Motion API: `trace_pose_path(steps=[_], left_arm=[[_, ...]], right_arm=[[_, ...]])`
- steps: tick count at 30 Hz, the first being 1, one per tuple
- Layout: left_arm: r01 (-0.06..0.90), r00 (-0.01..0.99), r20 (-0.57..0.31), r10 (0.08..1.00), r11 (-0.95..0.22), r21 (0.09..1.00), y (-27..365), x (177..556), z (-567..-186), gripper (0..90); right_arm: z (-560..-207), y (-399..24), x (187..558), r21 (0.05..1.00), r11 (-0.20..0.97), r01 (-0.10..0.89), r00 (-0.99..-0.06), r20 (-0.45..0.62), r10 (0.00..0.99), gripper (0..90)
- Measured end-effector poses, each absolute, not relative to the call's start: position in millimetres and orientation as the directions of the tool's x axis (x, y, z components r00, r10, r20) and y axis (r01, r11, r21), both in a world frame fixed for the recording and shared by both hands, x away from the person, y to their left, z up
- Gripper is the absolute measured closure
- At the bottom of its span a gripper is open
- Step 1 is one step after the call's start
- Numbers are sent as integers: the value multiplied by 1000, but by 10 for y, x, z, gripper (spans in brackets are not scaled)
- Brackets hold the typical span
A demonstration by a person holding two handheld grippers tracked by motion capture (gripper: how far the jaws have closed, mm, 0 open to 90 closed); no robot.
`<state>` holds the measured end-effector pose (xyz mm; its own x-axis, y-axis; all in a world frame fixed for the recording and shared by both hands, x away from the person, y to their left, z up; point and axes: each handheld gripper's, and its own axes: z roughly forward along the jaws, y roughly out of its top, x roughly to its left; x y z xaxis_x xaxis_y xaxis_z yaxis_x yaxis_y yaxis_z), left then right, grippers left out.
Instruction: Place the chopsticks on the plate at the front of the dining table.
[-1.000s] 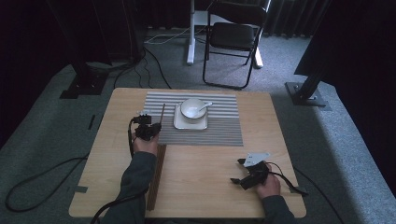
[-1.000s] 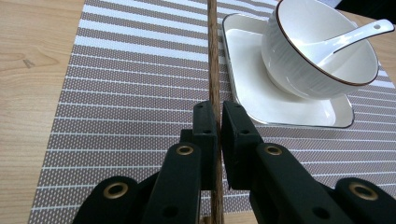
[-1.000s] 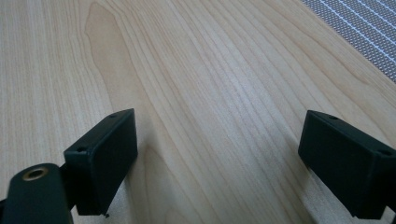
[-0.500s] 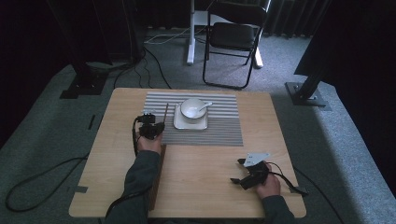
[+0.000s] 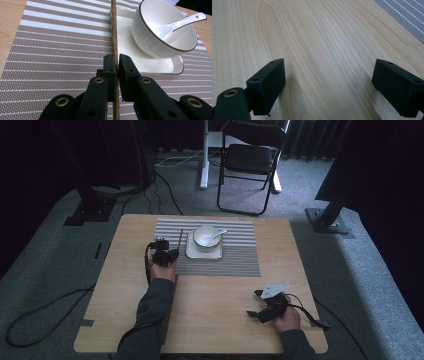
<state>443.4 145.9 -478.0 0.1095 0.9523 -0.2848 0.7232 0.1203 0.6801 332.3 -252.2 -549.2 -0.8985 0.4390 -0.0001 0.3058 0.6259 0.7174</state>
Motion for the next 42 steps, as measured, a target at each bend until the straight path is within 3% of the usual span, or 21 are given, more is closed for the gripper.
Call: trace_pose_path(steps=[42], left_arm=[[736,89,-322,942,156,658,1244,4750,-4813,845]], right_arm=[[-5493,-2518,3322,718,624,307,-897,-1,442,111]])
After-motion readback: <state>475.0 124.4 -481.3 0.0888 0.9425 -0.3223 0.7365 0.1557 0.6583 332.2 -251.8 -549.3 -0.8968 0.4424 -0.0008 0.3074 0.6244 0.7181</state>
